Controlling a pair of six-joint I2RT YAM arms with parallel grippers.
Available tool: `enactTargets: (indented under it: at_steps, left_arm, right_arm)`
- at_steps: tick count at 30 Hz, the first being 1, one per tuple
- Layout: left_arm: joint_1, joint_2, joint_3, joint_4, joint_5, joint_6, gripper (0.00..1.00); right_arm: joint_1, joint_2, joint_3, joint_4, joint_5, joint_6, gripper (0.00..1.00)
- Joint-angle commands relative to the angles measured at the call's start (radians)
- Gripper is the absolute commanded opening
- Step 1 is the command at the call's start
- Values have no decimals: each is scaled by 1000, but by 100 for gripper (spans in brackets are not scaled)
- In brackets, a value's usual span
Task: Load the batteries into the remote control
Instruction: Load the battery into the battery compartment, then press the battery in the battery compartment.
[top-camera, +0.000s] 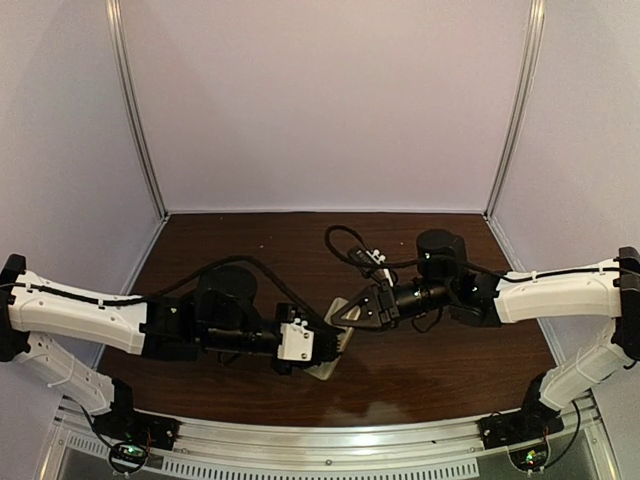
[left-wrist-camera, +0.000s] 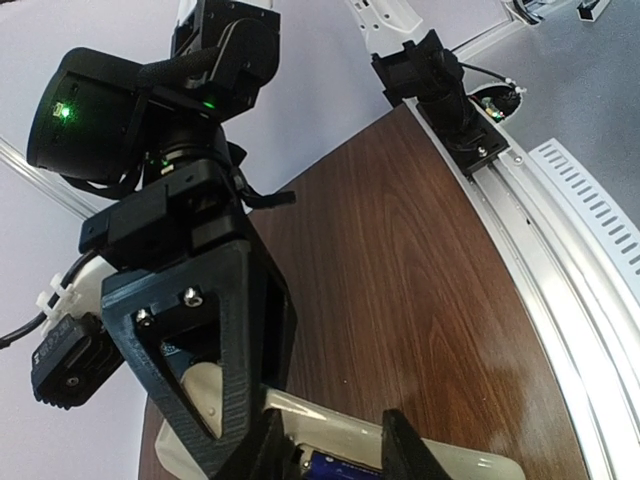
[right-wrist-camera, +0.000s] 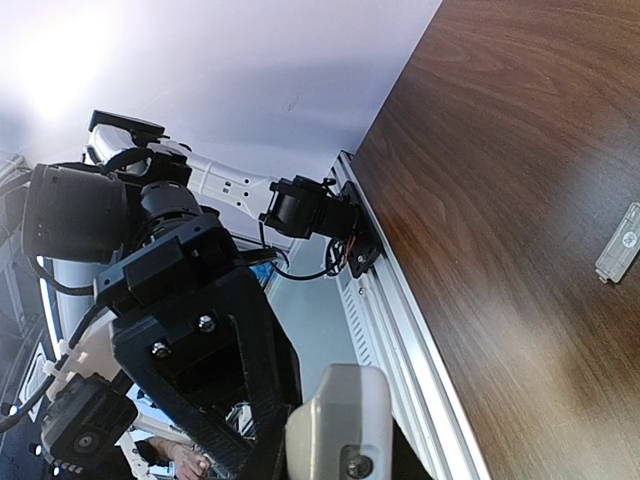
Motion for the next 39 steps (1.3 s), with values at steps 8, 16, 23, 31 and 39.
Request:
enactTargets:
  at_steps: [8, 16, 23, 31, 39]
  left_arm:
    - [26, 8, -80, -212, -155, 6, 28]
    - [26, -127, -82, -173, -75, -93, 56]
    - [26, -253, -116, -107, -198, -330, 78]
    - [125, -310, -103, -78, -259, -819, 97]
    - [316, -177, -35, -8, 167, -1166, 97]
  right_arm:
    - [62, -74, 70, 225, -152, 37, 0]
    - [45, -66, 105, -23, -42, -119, 0]
    - [-5, -63, 101, -86, 43, -158, 0]
    - [-72, -41, 113, -93, 143, -187, 0]
    - [-76, -28, 134, -140, 264, -220, 0]
